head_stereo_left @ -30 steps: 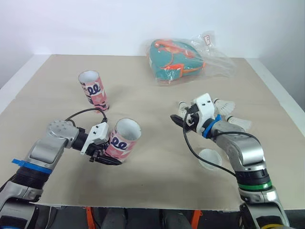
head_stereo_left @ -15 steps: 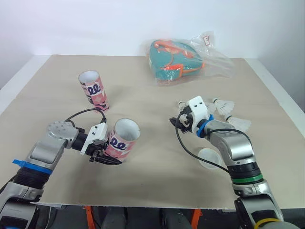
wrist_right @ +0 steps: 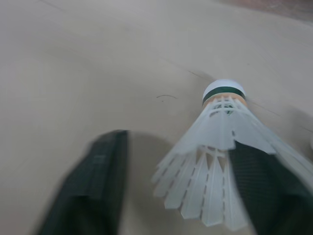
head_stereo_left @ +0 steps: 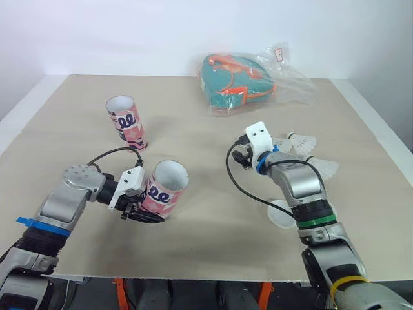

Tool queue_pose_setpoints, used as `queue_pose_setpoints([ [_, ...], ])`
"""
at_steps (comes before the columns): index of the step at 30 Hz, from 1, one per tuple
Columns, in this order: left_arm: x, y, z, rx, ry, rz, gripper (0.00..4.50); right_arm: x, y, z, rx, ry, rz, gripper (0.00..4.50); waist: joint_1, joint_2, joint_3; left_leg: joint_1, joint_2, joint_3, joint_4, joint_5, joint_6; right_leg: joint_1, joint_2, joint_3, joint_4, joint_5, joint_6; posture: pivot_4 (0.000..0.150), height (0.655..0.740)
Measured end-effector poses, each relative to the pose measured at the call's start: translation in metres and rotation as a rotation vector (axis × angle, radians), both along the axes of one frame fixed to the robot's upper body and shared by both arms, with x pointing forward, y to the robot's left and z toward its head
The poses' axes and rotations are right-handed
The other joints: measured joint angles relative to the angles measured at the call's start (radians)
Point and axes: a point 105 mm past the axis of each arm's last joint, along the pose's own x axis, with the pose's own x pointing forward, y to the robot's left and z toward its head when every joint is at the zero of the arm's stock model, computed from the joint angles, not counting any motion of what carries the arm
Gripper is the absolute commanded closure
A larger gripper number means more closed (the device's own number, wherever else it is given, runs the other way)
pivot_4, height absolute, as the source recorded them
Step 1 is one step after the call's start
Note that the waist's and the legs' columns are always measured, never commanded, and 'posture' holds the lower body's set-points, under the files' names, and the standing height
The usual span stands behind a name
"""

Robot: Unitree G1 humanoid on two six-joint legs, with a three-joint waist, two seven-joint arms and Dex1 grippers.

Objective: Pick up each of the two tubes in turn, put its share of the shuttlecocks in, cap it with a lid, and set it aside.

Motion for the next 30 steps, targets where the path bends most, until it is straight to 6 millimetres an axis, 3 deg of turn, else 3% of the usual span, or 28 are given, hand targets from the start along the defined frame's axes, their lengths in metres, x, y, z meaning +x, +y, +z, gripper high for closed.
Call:
queue_pose_setpoints([
  [1,0.000,0.000,0.000,0.000,0.000,0.000,1.84,0.000,0.000,0.000,0.001,-0.002,0.002,3.15,0.000,0.000,0.000,0.000,0.000,0.000,0.000,0.000,0.000,0.000,0.000,0.000,0.000,0.000,0.000,0.150,0.7387],
  [3,0.000,0.000,0.000,-0.001,0.000,0.000,1.84,0.000,0.002,0.001,0.004,-0.004,0.014,4.23,0.000,0.000,0.000,0.000,0.000,0.000,0.000,0.000,0.000,0.000,0.000,0.000,0.000,0.000,0.000,0.150,0.7387],
  [4,0.000,0.000,0.000,-0.001,0.000,0.001,1.84,0.000,0.002,0.001,0.005,-0.004,0.015,4.37,0.000,0.000,0.000,0.000,0.000,0.000,0.000,0.000,0.000,0.000,0.000,0.000,0.000,0.000,0.000,0.150,0.7387],
  [10,0.001,-0.001,-0.001,-0.006,0.001,0.000,1.84,-0.003,0.009,0.009,0.029,-0.024,0.063,4.37,0.000,0.000,0.000,0.000,0.000,0.000,0.000,0.001,0.000,0.000,0.000,0.000,0.000,0.000,0.000,0.150,0.7387],
  [16,0.003,-0.002,-0.001,-0.009,-0.006,-0.008,1.84,-0.012,0.020,0.036,0.061,-0.131,0.205,4.37,0.003,0.001,0.000,-0.001,0.000,0.000,0.000,0.002,0.000,0.000,-0.001,0.000,0.000,-0.001,-0.002,0.150,0.7387],
  [19,0.003,-0.004,0.000,-0.011,-0.008,-0.013,1.84,-0.034,0.026,0.067,0.030,-0.237,0.407,4.37,0.006,0.002,0.001,-0.002,-0.001,0.001,0.000,0.003,0.001,0.000,-0.002,0.000,-0.001,-0.001,-0.001,0.150,0.7387],
  [22,0.002,-0.004,-0.001,-0.009,-0.001,-0.022,1.84,-0.077,0.026,0.092,-0.114,-0.307,0.683,4.37,0.005,0.002,0.000,-0.002,0.000,0.003,-0.001,0.002,0.000,0.002,-0.003,0.000,-0.002,-0.004,-0.001,0.150,0.7387],
  [26,0.003,-0.003,-0.001,0.003,-0.004,-0.018,1.84,-0.111,0.044,0.095,-0.196,-0.324,0.921,4.37,0.002,0.003,0.000,0.000,0.000,0.002,-0.002,0.003,0.002,0.001,-0.002,-0.001,-0.001,-0.003,-0.003,0.150,0.7387],
  [30,0.004,-0.005,-0.001,0.003,-0.006,-0.022,1.84,-0.118,0.052,0.099,-0.222,-0.348,0.985,4.37,0.003,0.003,0.000,0.000,0.000,0.004,-0.002,0.004,0.000,0.001,-0.004,0.000,-0.002,-0.002,-0.003,0.150,0.7387],
])
